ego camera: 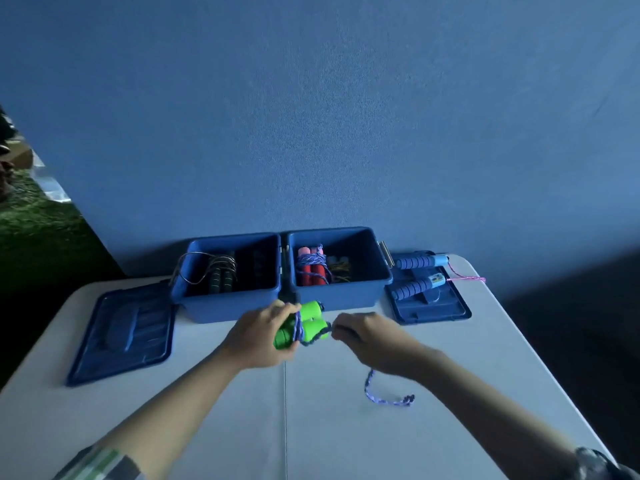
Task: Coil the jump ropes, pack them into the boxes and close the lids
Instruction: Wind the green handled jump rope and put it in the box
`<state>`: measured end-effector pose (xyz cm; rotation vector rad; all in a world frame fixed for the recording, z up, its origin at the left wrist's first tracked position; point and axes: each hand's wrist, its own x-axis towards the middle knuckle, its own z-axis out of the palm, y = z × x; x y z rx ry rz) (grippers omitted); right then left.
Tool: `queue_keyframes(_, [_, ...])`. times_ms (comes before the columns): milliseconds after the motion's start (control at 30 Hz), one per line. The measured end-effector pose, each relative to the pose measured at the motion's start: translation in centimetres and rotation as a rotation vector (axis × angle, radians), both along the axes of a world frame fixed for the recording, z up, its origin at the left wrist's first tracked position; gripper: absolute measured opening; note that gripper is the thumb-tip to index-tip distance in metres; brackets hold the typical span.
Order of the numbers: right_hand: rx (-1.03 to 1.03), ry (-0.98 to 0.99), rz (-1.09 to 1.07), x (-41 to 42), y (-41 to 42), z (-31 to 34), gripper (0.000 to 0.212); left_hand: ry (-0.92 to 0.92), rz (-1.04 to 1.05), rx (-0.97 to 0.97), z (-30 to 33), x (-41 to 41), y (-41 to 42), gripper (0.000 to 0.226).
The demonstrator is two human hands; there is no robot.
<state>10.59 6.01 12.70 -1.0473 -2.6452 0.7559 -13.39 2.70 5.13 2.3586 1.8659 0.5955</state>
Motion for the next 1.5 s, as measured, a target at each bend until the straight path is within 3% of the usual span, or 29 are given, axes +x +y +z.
queue_keyframes(133, [-0.008, -0.001, -0.016, -0.4, 3.0, -0.2, 0.016, -0.012, -0.255, -0.021, -0.4, 3.2, -1.3, 0.057])
queue_keyframes(300, [-0.145, 0.041, -0.090, 0.2, 5.5, -1.4, 0.014, -0.166, -0.360, -0.002, 0.6, 5.2, -2.3, 0.056])
queue_keyframes(467, [-0.264, 0.245, -0.247, 1.2, 6.8, -3.3, 0.023, -0.395, -0.182, 0.057, 1.7, 4.2, -2.0, 0.056])
queue_keyframes(533, [-0.334, 0.256, -0.291, 1.0, 6.6, -4.6, 0.030, -0.422, -0.149, 0.098, 2.0, 4.0, -1.5, 0.057])
queue_keyframes(600, [-0.407, 0.268, -0.290, 0.3, 5.7, -5.5, 0.022, -0.449, -0.109, 0.109, 2.4, 4.1, -1.0, 0.058])
queue_keyframes(733, [-0.710, 0.381, -0.367, -1.4, 2.9, -6.4, 0.026, -0.567, 0.016, 0.119, 2.6, 3.6, -0.5, 0.059])
queue_keyframes(800, [-0.750, 0.323, -0.344, -1.5, 1.5, -7.3, 0.025, -0.638, 0.141, 0.172, 2.3, 2.8, -0.1, 0.062])
queue_keyframes(1000, [-0.386, -0.017, -0.201, -0.8, -2.0, -6.3, 0.020, -0.592, 0.432, 0.095, 0.6, -0.1, 0.4, 0.073])
queue_keyframes(1100, [-0.146, -0.122, -0.137, -0.6, -3.0, -5.0, 0.020, -0.502, 0.467, -0.002, -0.6, -0.8, 0.2, 0.078])
queue_keyframes(1200, [-0.032, -0.179, -0.055, -0.6, -3.0, -2.7, 0.019, -0.317, 0.378, -0.085, -1.5, -0.4, -0.3, 0.074])
queue_keyframes(1333, [0.154, -0.166, -0.050, -1.0, -0.6, -0.5, 0.022, -0.082, 0.099, -0.083, -2.1, 0.9, -1.2, 0.069])
queue_keyframes(1500, [0.004, -0.083, -0.049, -0.6, 4.1, -1.0, 0.015, -0.067, -0.180, -0.081, -1.4, 3.5, -2.9, 0.073])
